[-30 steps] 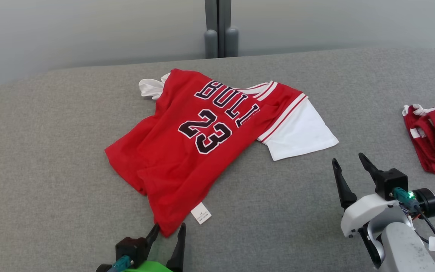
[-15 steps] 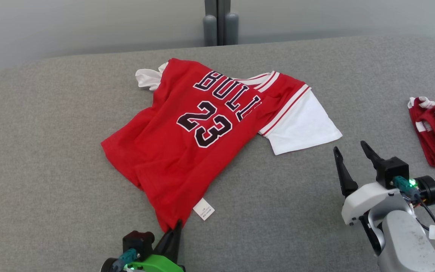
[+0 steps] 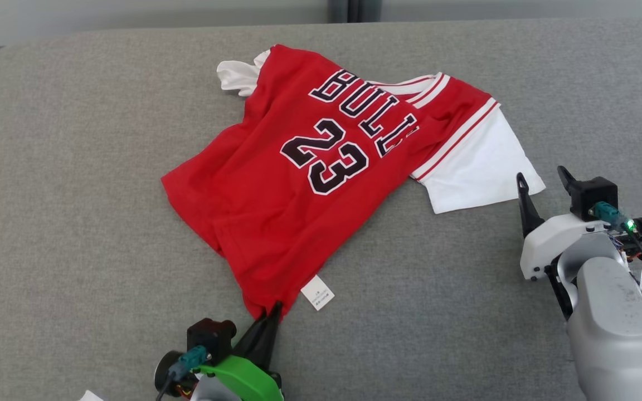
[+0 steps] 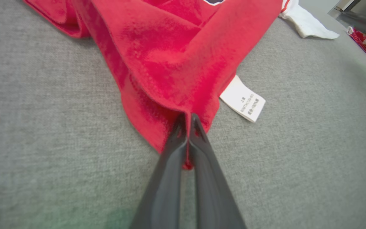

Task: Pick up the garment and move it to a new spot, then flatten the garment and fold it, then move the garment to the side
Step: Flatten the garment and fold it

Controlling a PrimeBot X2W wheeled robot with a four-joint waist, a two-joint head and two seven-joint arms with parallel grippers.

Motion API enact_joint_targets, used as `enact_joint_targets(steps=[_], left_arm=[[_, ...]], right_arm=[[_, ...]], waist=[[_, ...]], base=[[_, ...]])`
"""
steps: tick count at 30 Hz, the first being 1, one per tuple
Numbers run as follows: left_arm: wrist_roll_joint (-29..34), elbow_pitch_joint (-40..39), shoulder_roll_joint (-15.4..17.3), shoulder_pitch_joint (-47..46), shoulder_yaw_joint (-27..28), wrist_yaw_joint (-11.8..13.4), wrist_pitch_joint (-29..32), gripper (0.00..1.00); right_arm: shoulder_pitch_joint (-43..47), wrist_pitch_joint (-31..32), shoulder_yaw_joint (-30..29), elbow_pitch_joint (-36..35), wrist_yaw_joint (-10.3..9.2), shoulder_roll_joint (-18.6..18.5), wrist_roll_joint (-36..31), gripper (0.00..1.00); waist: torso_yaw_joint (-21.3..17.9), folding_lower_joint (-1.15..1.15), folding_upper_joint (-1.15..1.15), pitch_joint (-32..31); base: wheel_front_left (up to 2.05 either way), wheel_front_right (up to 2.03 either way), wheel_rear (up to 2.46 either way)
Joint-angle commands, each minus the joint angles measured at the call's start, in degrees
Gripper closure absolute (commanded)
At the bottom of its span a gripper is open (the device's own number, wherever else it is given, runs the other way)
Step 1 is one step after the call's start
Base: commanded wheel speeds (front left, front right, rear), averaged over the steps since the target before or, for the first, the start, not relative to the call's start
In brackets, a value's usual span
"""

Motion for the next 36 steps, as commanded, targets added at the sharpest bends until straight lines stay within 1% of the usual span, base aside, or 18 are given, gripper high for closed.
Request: enact_joint_targets(steps=[1, 6, 7, 8, 9, 13, 15, 17, 20, 23, 26, 30, 34, 36], left_arm=[[-0.4, 0.5, 1.1, -0.8, -0.1, 0.1, 0.2, 1.0], [-1.1, 0.2, 1.6, -1.4, -0.9, 0.2, 0.2, 1.0], [-1.3, 0.1, 1.6, -1.5, -1.1, 0.2, 0.2, 1.0], [-1.5, 0.0, 1.7, -1.5, -1.3, 0.2, 0.2, 1.0], [-1.7, 0.0, 1.7, -1.5, -1.4, 0.2, 0.2, 1.0], [-2.5, -0.9, 1.9, -0.7, -2.7, 0.2, 0.2, 1.0], [-3.4, -2.6, 1.9, -0.2, -2.5, 0.2, 0.2, 1.0], [-3.9, -4.5, 2.4, 0.2, -2.5, 0.1, 0.2, 1.0], [-4.1, -7.5, 3.0, 0.8, -1.6, 0.1, 0.1, 1.0], [-3.8, -11.7, 4.1, 1.1, 0.7, 0.1, 0.1, 1.0], [-3.2, -16.7, 5.8, 0.0, 3.5, 0.1, 0.1, 1.0], [-3.0, -24.0, 10.0, -4.0, 6.1, 0.1, 0.1, 1.0], [-3.3, -28.8, 16.5, -10.7, 7.2, 0.1, 0.1, 1.0], [-4.3, -29.9, 19.6, -15.2, 7.7, 0.1, 0.1, 1.0]], right_arm=[[-1.0, 0.6, -1.4, 1.9, -0.12, -0.2, -1.0, 0.0], [-2.9, 2.8, -5.4, 9.5, -0.11, -0.2, -3.9, 0.0], [-2.8, 3.1, -6.2, 11.1, -0.12, -0.2, -4.1, 0.42], [-2.8, 2.9, -6.7, 12.1, -0.12, -0.2, -3.9, 0.68], [-2.8, 2.7, -7.2, 12.9, -0.12, -0.2, -3.9, 1.0], [-3.3, 0.7, -8.1, 14.6, -0.12, -0.2, -2.4, 1.0], [-3.9, -0.1, -6.5, 13.7, -0.12, -0.2, -0.7, 1.0], [-3.8, -0.4, -4.7, 9.1, -0.12, -0.3, 2.9, 1.0], [-0.2, -0.4, -2.0, 1.5, -0.12, -0.2, 8.1, 1.0], [2.3, -0.4, 0.3, -7.0, -0.12, -0.6, 13.7, 1.0], [4.4, -0.4, 2.6, -14.0, -0.11, -1.9, 19.3, 1.0], [3.8, -0.4, 4.1, -21.9, -0.12, -3.6, 28.0, 1.0], [0.1, 0.0, 5.6, -27.1, -0.11, -4.9, 37.9, 1.0], [-2.6, 2.2, 5.3, -29.5, -0.11, -5.6, 42.5, 1.0]], waist=[[1.7, 0.0, 0.0, 1.7], [2.5, 0.0, 0.0, 2.2], [2.5, 0.0, 0.0, 2.2], [2.5, 0.0, 0.0, 2.2], [2.5, 0.0, 0.0, 2.1], [2.0, 0.0, 0.0, 1.2], [1.8, 0.0, 0.0, 0.4], [1.5, 0.0, 0.0, -0.5], [1.1, 0.0, 0.0, -2.2], [0.7, 0.0, 0.0, -4.1], [0.2, 0.0, 0.0, -5.9], [-0.6, 0.0, 0.0, -8.0], [-1.6, 0.0, 0.0, -9.4], [-2.1, 0.0, 0.0, -9.9]], base=[[0.0, 0.0, 0.0], [0.0, 0.0, 0.0], [0.0, 0.0, 0.0], [0.0, 0.0, 0.0], [0.0, 0.0, 0.0], [0.0, 0.0, 0.0], [0.0, 0.0, 0.0], [0.0, 0.0, 0.0], [0.0, 0.0, 0.0], [0.0, 0.0, 0.0], [0.0, 0.0, 0.0], [0.0, 0.0, 0.0], [0.0, 0.0, 0.0], [0.0, 0.0, 0.0]])
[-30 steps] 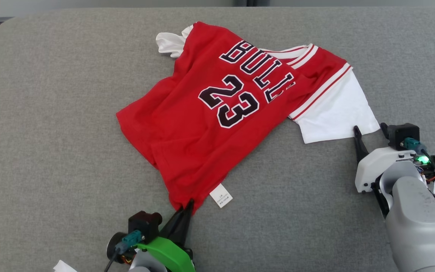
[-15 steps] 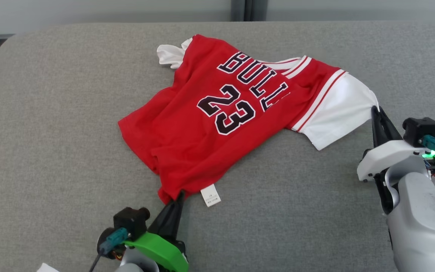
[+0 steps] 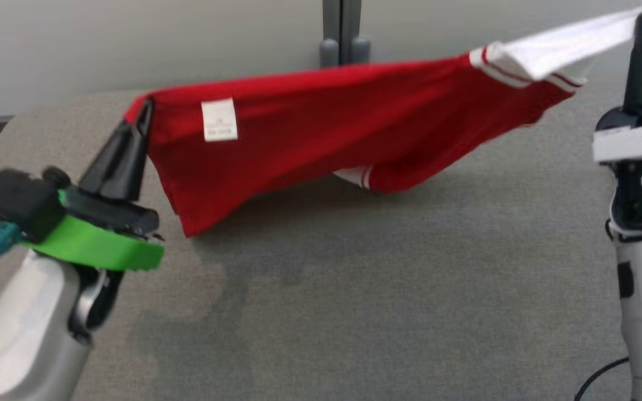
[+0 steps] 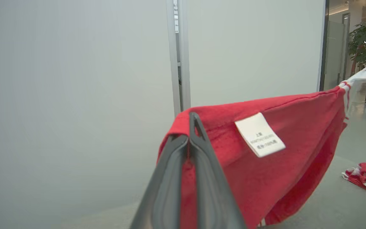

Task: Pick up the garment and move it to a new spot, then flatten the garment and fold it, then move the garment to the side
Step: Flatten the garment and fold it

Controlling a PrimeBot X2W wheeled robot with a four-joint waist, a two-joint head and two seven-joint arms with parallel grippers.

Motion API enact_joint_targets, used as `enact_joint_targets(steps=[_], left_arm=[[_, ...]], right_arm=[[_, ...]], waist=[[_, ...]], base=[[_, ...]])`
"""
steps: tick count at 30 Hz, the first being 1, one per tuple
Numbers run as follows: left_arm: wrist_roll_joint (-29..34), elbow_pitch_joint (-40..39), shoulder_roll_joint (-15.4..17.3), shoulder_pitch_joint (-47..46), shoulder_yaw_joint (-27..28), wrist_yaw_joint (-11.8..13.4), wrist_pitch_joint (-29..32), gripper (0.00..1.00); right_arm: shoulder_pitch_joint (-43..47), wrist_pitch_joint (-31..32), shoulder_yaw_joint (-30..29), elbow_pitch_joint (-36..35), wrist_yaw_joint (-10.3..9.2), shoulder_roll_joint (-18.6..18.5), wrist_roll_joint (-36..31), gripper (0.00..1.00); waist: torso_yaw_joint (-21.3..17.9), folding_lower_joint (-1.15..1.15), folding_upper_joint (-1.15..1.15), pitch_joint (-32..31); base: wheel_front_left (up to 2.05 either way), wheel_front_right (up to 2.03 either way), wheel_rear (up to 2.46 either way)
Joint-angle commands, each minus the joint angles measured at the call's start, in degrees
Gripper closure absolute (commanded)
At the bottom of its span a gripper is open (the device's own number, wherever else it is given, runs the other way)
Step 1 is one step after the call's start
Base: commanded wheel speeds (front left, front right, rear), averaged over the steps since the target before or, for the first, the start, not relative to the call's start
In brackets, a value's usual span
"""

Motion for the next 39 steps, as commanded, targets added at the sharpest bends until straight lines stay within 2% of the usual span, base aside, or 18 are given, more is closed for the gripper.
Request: enact_joint_targets(steps=[1, 5, 8, 12, 16, 19, 24, 26, 30, 35, 39], left_arm=[[-0.8, -0.3, 2.0, -3.2, 0.0, 0.1, 0.0, 1.0], [-3.1, -0.8, 5.9, -11.3, -0.6, 0.1, 2.0, 1.0], [-5.4, -0.6, 7.0, -15.7, -0.8, 0.1, 4.1, 1.0], [-8.4, 0.5, 7.5, -21.1, -1.7, 0.1, 5.5, 1.0], [-10.3, 4.0, 7.5, -25.8, -4.0, 0.1, 6.0, 1.0], [-12.0, 8.6, 6.7, -29.9, -3.6, 0.1, 5.2, 1.0], [-12.2, 17.3, 5.6, -40.9, -3.9, 0.1, 3.2, 1.0], [-11.6, 20.2, 5.1, -45.3, -4.2, 0.1, 2.1, 1.0], [-11.4, 24.3, 3.7, -51.2, -4.3, 0.1, 0.4, 1.0], [-12.3, 27.2, 3.4, -47.2, -5.1, 0.1, -0.1, 1.0], [-13.4, 26.7, 2.9, -37.3, -4.0, 0.1, -0.1, 1.0]], right_arm=[[-2.0, 1.7, -0.6, -1.7, -0.1, -0.5, 2.6, 1.0], [-8.0, 7.9, -2.0, -6.3, -0.1, -0.3, 6.4, 1.0], [-11.8, 11.9, -3.4, -8.2, -0.09, 0.9, 6.5, 1.0], [-15.7, 15.2, -3.6, -9.0, -0.09, 1.9, 2.4, 1.0], [-19.9, 16.0, -3.7, -6.5, -0.08, 3.1, -3.0, 1.0], [-24.8, 14.4, -4.3, -3.3, -0.08, 3.9, -6.6, 1.0], [-37.8, 6.9, -5.9, 4.9, -0.08, 4.6, -12.1, 1.0], [-42.6, 3.6, -4.4, 8.0, -0.08, 4.9, -13.8, 1.0], [-48.8, -0.7, -5.9, 13.4, -0.1, 4.7, -13.7, 1.0], [-45.4, -2.1, -4.2, 16.2, -0.1, 4.8, -13.2, 1.0], [-36.2, -2.4, -2.1, 14.2, -0.1, 4.8, -9.0, 1.0]], waist=[[-1.2, 0.0, 0.0, -1.1], [-2.5, 0.0, 0.0, -0.5], [-3.2, 0.0, 0.0, 0.9], [-4.0, 0.0, 0.0, 4.4], [-4.6, 0.0, 0.0, 9.5], [-5.2, 0.0, 0.0, 13.7], [-6.1, 0.0, 0.0, 19.1], [-6.5, 0.0, 0.0, 20.1], [-6.7, 0.0, 0.0, 20.5], [-7.1, 0.0, 0.0, 19.8], [-7.7, 0.0, 0.0, 19.0]], base=[[0.0, 0.0, 0.0], [0.0, 0.0, 0.0], [0.0, 0.0, 0.0], [0.0, 0.0, 0.0], [0.0, 0.0, 0.0], [0.0, 0.0, 0.0], [0.0, 0.0, 0.0], [0.0, 0.0, 0.0], [0.0, 0.0, 0.0], [0.0, 0.0, 0.0], [0.0, 0.0, 0.0]])
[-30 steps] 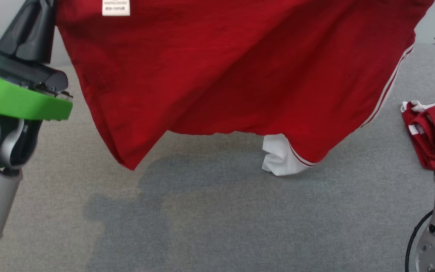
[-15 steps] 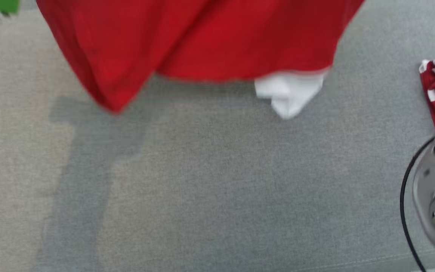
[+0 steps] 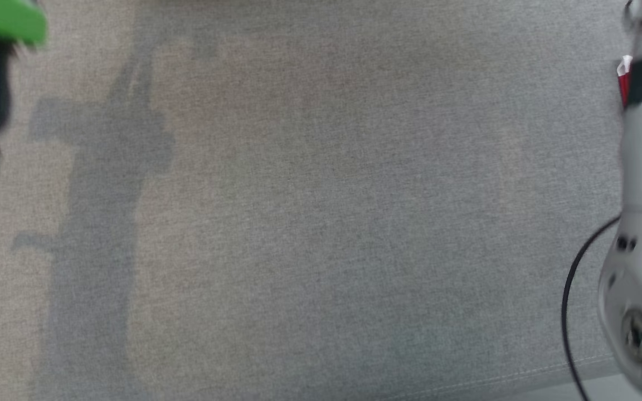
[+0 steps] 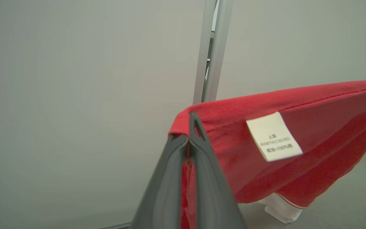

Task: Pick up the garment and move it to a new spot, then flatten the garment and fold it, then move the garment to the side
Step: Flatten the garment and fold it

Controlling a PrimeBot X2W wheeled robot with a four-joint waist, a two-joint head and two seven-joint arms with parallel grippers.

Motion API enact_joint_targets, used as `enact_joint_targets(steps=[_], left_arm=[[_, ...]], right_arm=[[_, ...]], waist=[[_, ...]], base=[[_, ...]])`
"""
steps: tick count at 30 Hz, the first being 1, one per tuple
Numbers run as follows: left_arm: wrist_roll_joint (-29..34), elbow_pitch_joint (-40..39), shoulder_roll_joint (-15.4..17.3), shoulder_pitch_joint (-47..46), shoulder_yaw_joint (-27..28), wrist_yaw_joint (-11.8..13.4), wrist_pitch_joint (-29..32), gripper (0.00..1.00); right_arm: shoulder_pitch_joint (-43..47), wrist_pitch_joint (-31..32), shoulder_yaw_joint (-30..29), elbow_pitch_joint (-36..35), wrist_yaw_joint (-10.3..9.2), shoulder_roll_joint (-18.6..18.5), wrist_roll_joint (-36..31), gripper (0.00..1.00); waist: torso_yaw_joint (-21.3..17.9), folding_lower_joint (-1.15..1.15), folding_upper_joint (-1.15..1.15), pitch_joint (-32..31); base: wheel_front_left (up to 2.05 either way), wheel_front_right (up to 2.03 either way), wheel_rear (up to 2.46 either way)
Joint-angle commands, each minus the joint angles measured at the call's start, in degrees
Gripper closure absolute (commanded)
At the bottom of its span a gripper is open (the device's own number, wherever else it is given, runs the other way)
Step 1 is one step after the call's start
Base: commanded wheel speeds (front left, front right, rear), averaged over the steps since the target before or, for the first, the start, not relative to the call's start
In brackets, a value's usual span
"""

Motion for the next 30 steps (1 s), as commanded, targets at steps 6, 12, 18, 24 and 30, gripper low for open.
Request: enact_joint_targets(steps=[6, 12, 18, 24, 30], left_arm=[[0.6, -0.4, -3.5, 22.0, 4.0, 0.1, -0.2, 1.0], [4.7, 0.2, -9.7, 39.2, 8.2, 0.1, -0.2, 1.0], [8.0, -1.0, -14.9, 50.5, 13.0, 0.1, -0.2, 1.0], [10.8, -3.4, -18.3, 58.7, 16.2, 0.1, -0.2, 1.0], [12.3, -5.0, -20.2, 64.9, 17.1, 0.1, -0.2, 1.0]], right_arm=[[23.6, -0.4, 2.8, -4.7, -0.1, -0.3, 8.1, 1.0], [43.5, -0.5, 4.9, -6.7, -0.1, -0.3, 15.5, 1.0], [55.8, -0.5, 5.6, -7.5, -0.1, -0.3, 18.0, 1.0], [64.1, -0.5, 5.4, -7.5, -0.1, -0.3, 19.7, 1.0], [71.1, -0.5, 4.8, -7.3, -0.1, -0.3, 20.9, 1.0]], waist=[[-1.0, 0.0, 0.0, -2.9], [-1.5, 0.0, 0.0, -6.3], [-1.1, 0.0, 0.0, -11.7], [-0.1, 0.0, 0.0, -16.1], [1.0, 0.0, 0.0, -19.4]], base=[[0.0, 0.0, 0.0], [0.0, 0.0, 0.0], [0.0, 0.0, 0.0], [0.0, 0.0, 0.0], [0.0, 0.0, 0.0]])
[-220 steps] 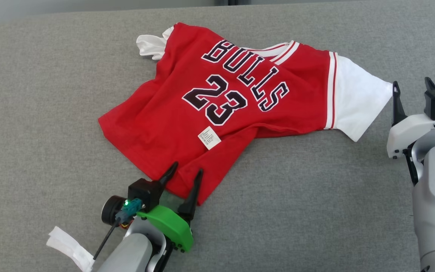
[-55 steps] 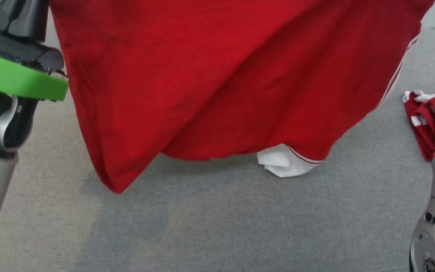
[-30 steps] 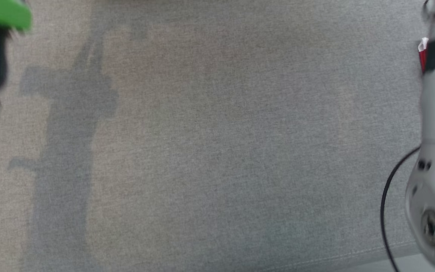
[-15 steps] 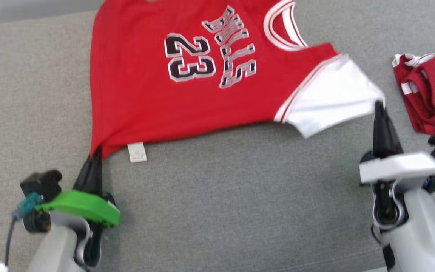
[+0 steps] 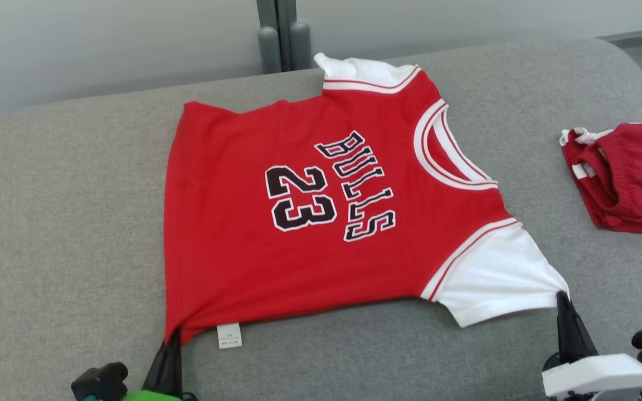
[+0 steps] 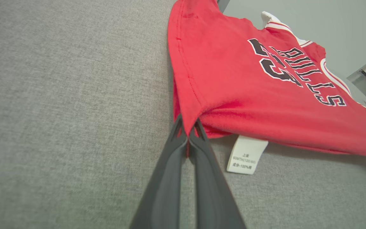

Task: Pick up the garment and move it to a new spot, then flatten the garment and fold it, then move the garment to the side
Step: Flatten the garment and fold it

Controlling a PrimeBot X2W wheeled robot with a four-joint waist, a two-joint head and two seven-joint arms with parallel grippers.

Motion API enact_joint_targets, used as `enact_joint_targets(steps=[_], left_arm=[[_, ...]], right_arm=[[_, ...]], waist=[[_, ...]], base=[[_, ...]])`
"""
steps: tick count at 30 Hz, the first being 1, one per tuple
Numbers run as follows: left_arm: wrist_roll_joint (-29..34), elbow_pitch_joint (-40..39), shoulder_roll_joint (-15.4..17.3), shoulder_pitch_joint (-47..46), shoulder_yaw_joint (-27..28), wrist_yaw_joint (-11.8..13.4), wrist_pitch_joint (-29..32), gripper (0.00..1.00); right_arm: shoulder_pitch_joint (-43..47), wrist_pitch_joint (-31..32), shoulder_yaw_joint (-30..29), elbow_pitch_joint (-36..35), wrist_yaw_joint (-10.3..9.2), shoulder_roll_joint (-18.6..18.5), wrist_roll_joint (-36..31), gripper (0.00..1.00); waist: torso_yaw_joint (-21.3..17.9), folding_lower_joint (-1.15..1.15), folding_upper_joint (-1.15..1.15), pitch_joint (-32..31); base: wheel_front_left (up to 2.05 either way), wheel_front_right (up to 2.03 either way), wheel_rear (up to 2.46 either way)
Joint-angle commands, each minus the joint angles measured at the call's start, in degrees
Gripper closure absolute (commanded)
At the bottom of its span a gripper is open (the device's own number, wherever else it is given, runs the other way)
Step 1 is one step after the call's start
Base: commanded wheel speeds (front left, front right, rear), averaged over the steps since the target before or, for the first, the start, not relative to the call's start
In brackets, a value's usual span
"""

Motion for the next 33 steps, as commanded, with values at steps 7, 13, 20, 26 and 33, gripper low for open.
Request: enact_joint_targets(steps=[7, 13, 20, 26, 33], left_arm=[[2.3, -3.0, -1.3, 6.7, 2.6, 0.1, -0.2, 1.0], [3.4, -8.3, -2.0, 8.1, 1.3, 0.1, -0.2, 1.0], [3.3, -11.3, -1.1, 2.5, -0.1, 0.1, -0.2, 1.0], [2.2, -8.7, 0.3, -5.0, -2.0, 0.1, -0.2, 1.0], [0.9, -5.9, 2.0, -13.2, -3.2, 0.1, -0.2, 1.0]], right_arm=[[7.5, -0.3, -1.9, -1.0, -0.11, -0.5, 1.2, 1.0], [8.4, -0.3, -2.2, -3.4, -0.11, -0.4, 2.7, 1.0], [1.4, -0.3, -0.1, -7.9, -0.09, -0.4, 4.2, 1.0], [-7.9, 0.1, 1.0, -6.4, -0.09, -0.4, 1.4, 1.0], [-19.3, 0.1, 0.1, -0.8, -0.09, -0.4, -3.8, 1.0]], waist=[[1.4, 0.0, 0.0, -4.7], [1.5, 0.0, 0.0, -4.3], [2.1, 0.0, 0.0, -0.7], [2.7, 0.0, 0.0, 3.8], [3.3, 0.0, 0.0, 8.7]], base=[[0.0, 0.0, 0.0], [0.0, 0.0, 0.0], [0.0, 0.0, 0.0], [0.0, 0.0, 0.0], [0.0, 0.0, 0.0]])
